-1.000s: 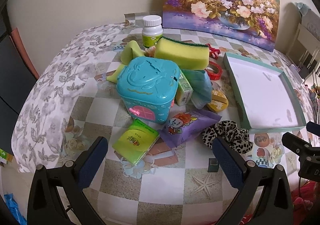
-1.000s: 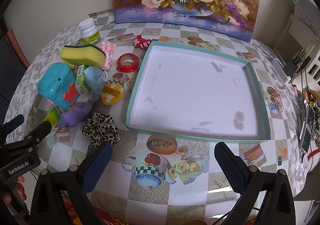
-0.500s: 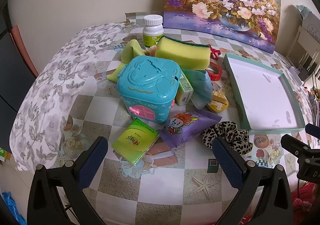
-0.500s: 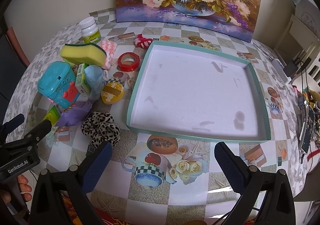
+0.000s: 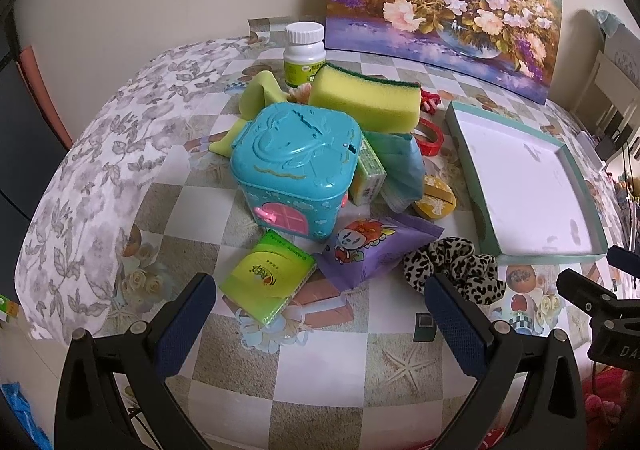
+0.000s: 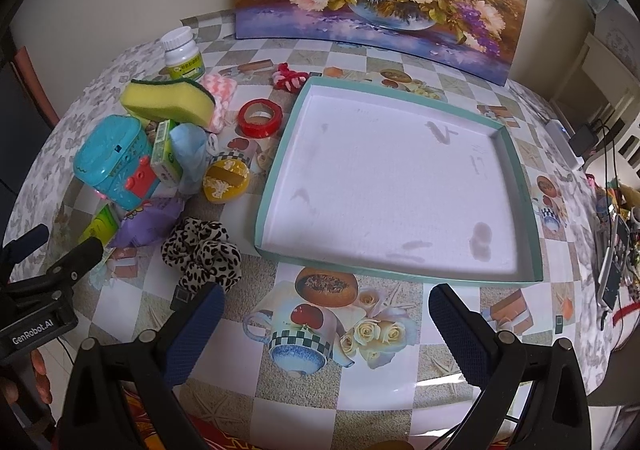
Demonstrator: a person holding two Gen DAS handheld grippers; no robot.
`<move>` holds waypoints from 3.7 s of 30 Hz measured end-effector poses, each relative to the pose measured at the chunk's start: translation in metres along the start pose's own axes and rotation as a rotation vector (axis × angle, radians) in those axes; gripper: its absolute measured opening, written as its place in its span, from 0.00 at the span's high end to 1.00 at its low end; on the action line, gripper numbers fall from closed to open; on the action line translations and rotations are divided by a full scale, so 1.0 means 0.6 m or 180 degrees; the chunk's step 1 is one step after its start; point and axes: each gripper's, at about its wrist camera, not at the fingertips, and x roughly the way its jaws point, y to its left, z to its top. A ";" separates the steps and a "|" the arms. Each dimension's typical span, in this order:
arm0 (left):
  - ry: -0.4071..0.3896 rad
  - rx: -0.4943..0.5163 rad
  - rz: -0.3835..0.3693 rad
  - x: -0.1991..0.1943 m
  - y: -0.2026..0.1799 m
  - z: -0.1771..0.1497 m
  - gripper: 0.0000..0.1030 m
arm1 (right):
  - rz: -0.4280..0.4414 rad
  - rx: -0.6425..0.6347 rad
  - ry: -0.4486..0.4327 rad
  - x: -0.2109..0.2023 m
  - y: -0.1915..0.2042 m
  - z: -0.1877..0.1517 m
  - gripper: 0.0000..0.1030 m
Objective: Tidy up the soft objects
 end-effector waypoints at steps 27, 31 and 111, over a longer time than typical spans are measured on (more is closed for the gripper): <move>0.0424 -0.0315 0.0076 0.080 0.092 -0.004 0.00 | 0.0413 -0.0604 0.0380 0.069 0.115 0.021 0.04; 0.0475 -0.0261 0.0029 0.099 0.096 -0.001 0.00 | 0.0427 -0.0688 0.0468 0.090 0.133 0.026 0.13; 0.0340 0.0240 -0.0658 0.078 -0.313 0.188 0.37 | -0.0145 0.1263 -0.0048 0.047 -0.316 0.156 0.76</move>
